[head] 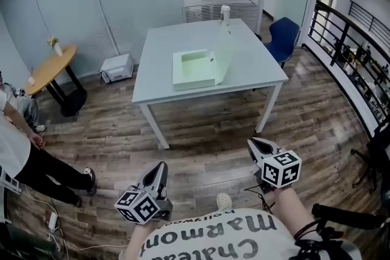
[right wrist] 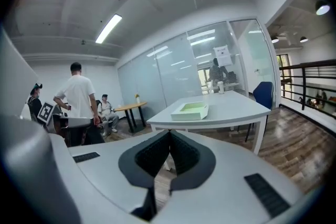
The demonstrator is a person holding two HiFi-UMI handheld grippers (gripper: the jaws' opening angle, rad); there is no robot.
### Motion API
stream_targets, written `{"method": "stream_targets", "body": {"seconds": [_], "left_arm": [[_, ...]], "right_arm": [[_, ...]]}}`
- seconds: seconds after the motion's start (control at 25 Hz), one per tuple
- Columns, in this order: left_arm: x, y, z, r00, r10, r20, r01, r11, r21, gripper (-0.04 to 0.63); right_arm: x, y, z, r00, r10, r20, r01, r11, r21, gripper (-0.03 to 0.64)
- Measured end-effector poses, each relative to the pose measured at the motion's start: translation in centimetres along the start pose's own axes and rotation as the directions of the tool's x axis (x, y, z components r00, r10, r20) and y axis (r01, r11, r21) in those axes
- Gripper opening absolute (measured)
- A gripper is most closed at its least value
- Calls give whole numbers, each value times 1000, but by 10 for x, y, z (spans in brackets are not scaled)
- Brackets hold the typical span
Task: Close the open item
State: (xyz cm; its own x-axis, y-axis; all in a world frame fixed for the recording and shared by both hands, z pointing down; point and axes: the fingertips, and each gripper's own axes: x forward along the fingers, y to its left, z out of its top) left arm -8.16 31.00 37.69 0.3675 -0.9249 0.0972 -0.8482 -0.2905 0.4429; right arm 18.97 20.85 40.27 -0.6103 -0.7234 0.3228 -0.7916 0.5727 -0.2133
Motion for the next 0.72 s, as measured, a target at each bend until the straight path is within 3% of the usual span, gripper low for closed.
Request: {"method": "stream_targets", "body": {"seconds": [0.2, 0.52, 0.72], "left_arm": [[55, 17, 29, 997, 18, 80, -12, 998, -68, -3], [135, 42, 41, 991, 77, 109, -71, 996, -61, -5], [167, 54, 42, 991, 97, 91, -93, 994, -51, -5]], "right_arm": [[46, -44, 44, 999, 25, 29, -24, 999, -28, 2], [103, -103, 85, 996, 64, 61, -61, 997, -41, 2], [125, -133, 88, 997, 58, 53, -59, 998, 25, 2]]}}
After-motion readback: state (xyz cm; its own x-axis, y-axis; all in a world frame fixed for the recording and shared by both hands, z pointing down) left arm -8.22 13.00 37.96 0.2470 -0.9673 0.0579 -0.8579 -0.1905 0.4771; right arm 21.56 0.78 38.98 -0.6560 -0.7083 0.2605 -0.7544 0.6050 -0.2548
